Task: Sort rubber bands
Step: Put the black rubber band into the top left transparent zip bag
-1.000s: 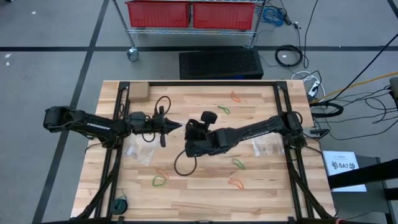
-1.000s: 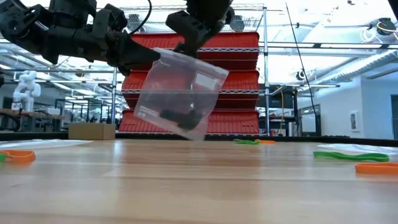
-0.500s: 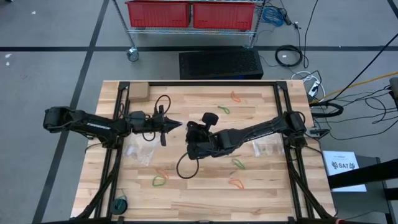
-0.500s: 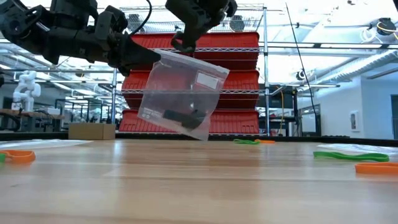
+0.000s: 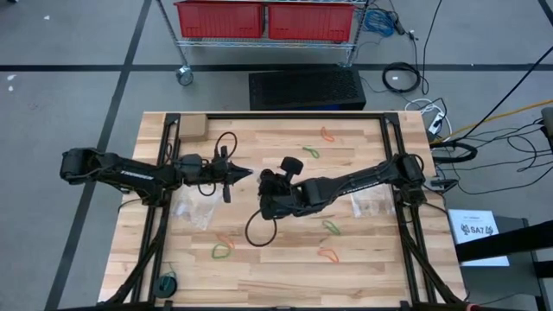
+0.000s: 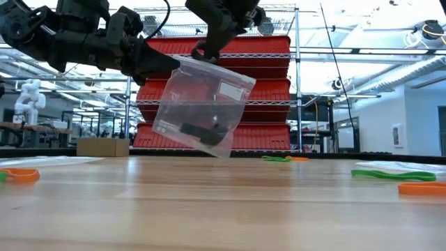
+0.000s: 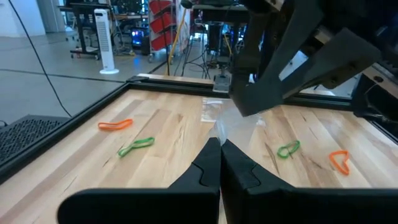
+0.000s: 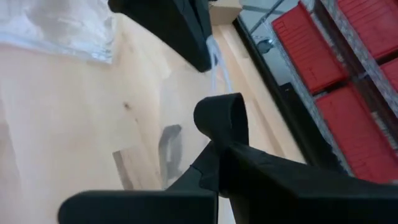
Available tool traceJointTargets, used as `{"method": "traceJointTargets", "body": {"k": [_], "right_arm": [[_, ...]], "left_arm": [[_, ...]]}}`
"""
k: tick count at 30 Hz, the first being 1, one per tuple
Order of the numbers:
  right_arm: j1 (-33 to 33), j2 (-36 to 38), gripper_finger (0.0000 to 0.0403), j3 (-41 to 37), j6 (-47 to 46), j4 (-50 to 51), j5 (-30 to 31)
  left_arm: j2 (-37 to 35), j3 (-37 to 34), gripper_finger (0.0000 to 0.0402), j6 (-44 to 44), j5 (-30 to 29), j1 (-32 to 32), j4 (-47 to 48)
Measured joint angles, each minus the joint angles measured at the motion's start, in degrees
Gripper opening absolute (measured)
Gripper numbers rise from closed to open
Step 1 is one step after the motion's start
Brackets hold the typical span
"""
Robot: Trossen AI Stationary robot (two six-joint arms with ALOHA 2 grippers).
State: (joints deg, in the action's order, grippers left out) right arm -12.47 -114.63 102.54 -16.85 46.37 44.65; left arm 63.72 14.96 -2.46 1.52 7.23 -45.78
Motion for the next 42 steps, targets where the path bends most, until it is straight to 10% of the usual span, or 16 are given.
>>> {"method": "traceJointTargets", "body": {"k": [20,42], "right_arm": [[4.7,0.0,0.0012,-0.1,-5.0,2.7,-8.8],[5.0,0.0,0.0165,-0.1,-2.3,4.2,-16.6]], "left_arm": [[0.0,0.0,0.0000,-0.1,1.6,0.0,-0.2],[0.0,0.5,0.0000,-0.2,3.3,-0.2,-0.1]]}}
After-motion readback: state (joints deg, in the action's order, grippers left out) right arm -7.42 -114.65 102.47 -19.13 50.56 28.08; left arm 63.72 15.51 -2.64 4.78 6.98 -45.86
